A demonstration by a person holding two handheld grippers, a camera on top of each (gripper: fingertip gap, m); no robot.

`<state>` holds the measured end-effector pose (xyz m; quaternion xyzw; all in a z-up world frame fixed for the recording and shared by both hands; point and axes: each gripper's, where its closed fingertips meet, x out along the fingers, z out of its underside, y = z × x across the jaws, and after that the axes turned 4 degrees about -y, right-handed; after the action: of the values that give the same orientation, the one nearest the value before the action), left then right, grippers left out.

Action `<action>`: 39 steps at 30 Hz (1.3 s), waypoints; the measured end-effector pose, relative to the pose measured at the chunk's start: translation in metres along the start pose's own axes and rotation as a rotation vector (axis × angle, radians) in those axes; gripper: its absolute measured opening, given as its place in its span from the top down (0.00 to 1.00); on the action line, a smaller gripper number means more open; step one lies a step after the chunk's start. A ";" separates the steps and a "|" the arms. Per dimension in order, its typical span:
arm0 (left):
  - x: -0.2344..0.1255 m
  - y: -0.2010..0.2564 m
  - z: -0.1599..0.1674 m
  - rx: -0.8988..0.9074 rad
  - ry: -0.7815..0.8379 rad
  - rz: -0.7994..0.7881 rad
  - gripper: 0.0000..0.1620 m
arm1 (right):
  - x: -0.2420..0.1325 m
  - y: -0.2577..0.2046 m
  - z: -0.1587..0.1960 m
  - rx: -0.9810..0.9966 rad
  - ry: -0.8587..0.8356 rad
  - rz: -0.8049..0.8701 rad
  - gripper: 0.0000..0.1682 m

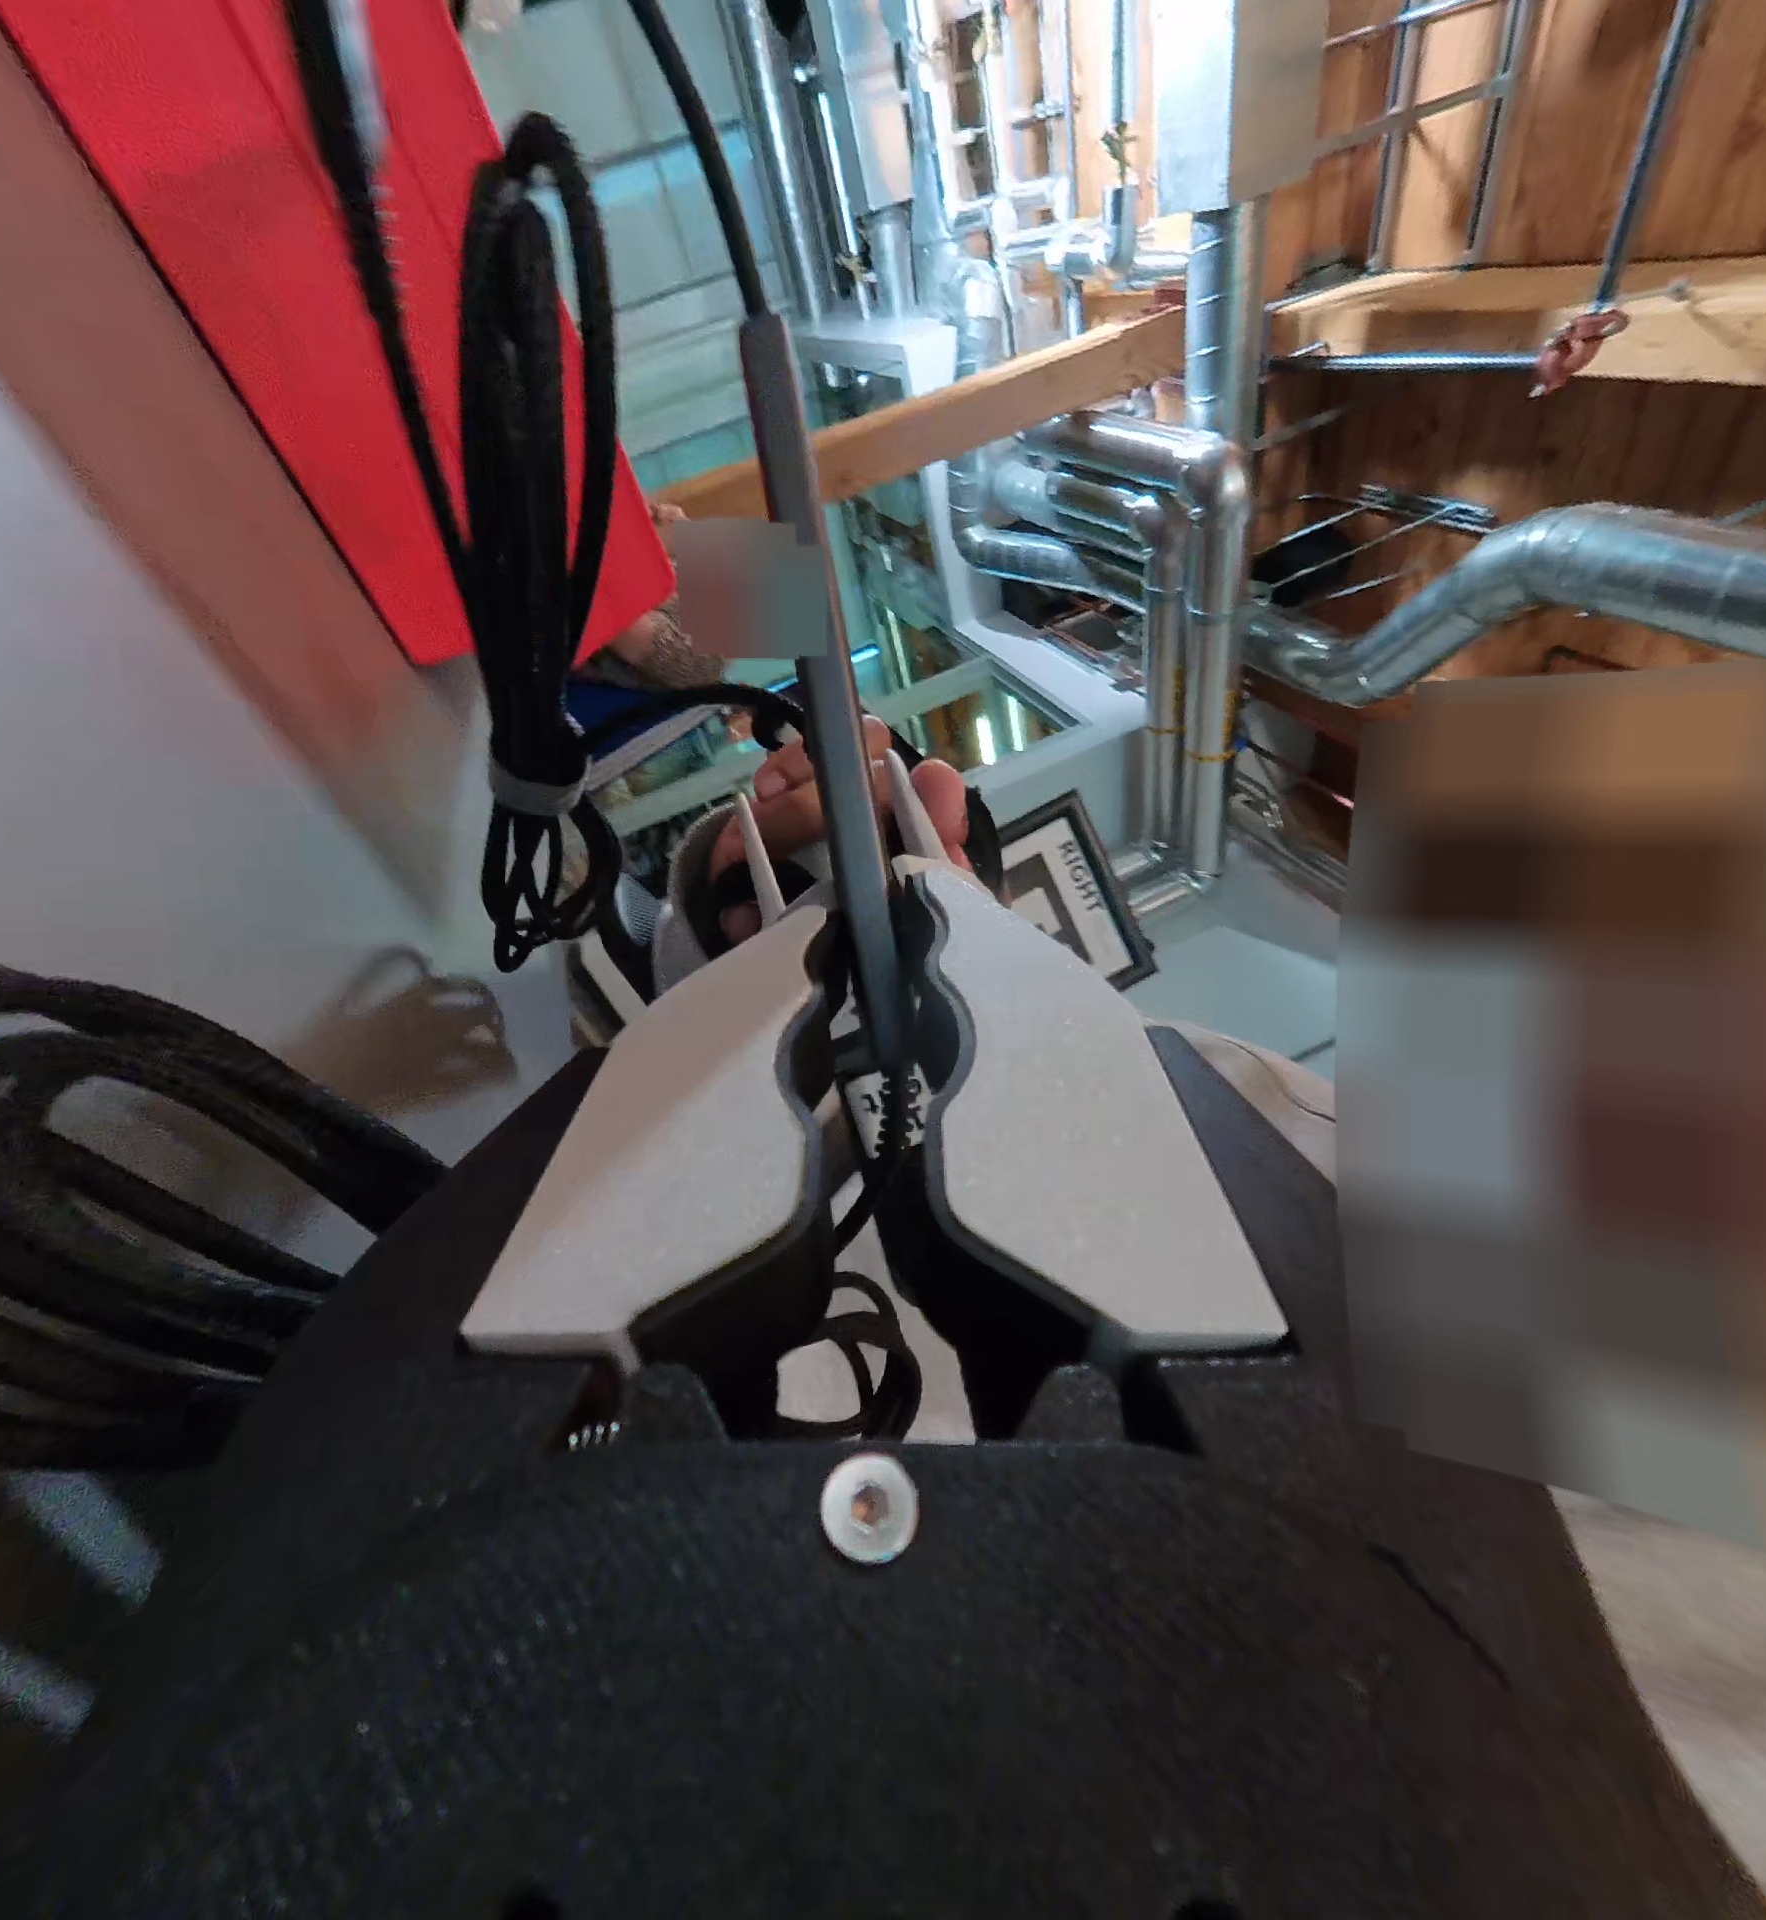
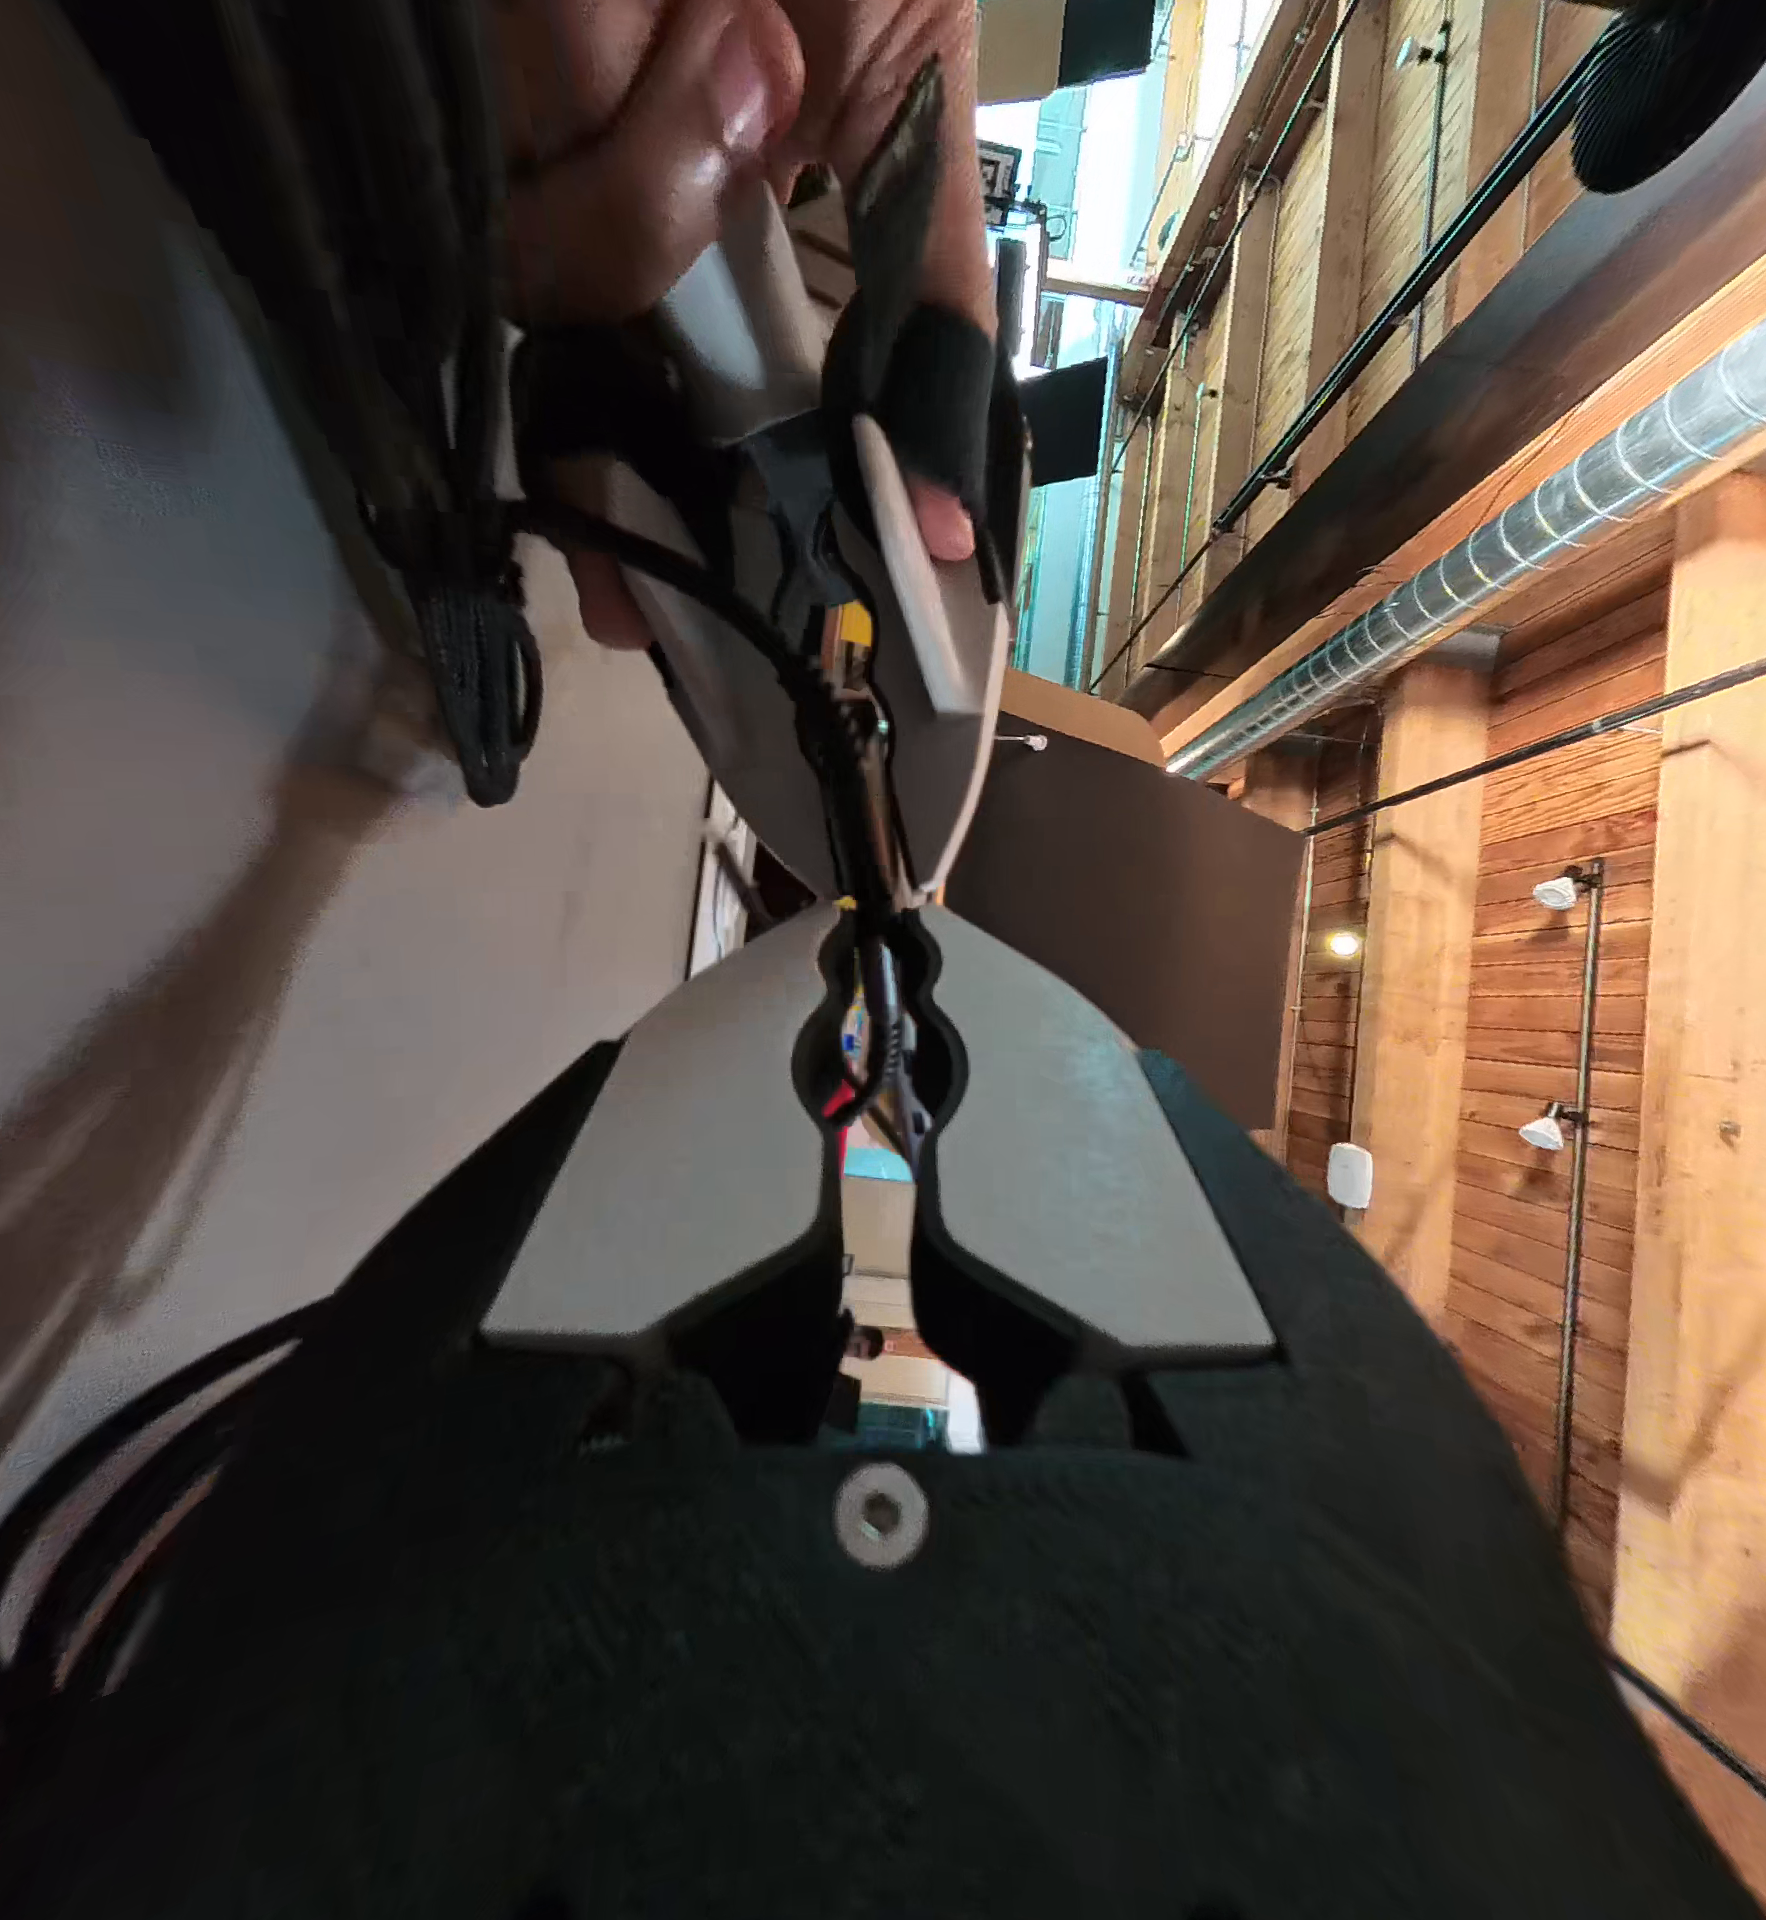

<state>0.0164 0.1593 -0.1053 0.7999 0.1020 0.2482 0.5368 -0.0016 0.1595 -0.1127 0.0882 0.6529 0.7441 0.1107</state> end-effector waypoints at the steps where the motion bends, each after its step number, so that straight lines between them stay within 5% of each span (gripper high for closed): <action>1: 0.000 0.000 -0.001 0.021 0.006 -0.022 0.93 | 0.000 0.000 0.000 0.011 -0.002 -0.006 0.95; 18: -0.005 -0.002 -0.015 0.186 0.132 -0.258 0.94 | -0.002 0.001 -0.002 0.228 0.002 -0.113 0.95; 27: -0.006 -0.001 -0.015 0.198 0.126 -0.245 0.96 | -0.005 0.003 -0.004 0.440 0.062 -0.192 0.95; 35: -0.010 -0.005 -0.009 0.300 0.018 -0.296 0.92 | -0.007 -0.002 -0.004 0.443 0.090 -0.201 0.95; 39: -0.010 -0.009 -0.008 0.317 -0.009 -0.325 0.83 | -0.006 -0.008 0.000 0.447 0.085 -0.228 0.95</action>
<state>0.0042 0.1652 -0.1139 0.8484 0.2650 0.1359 0.4376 0.0045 0.1584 -0.1207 0.0047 0.8111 0.5669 0.1441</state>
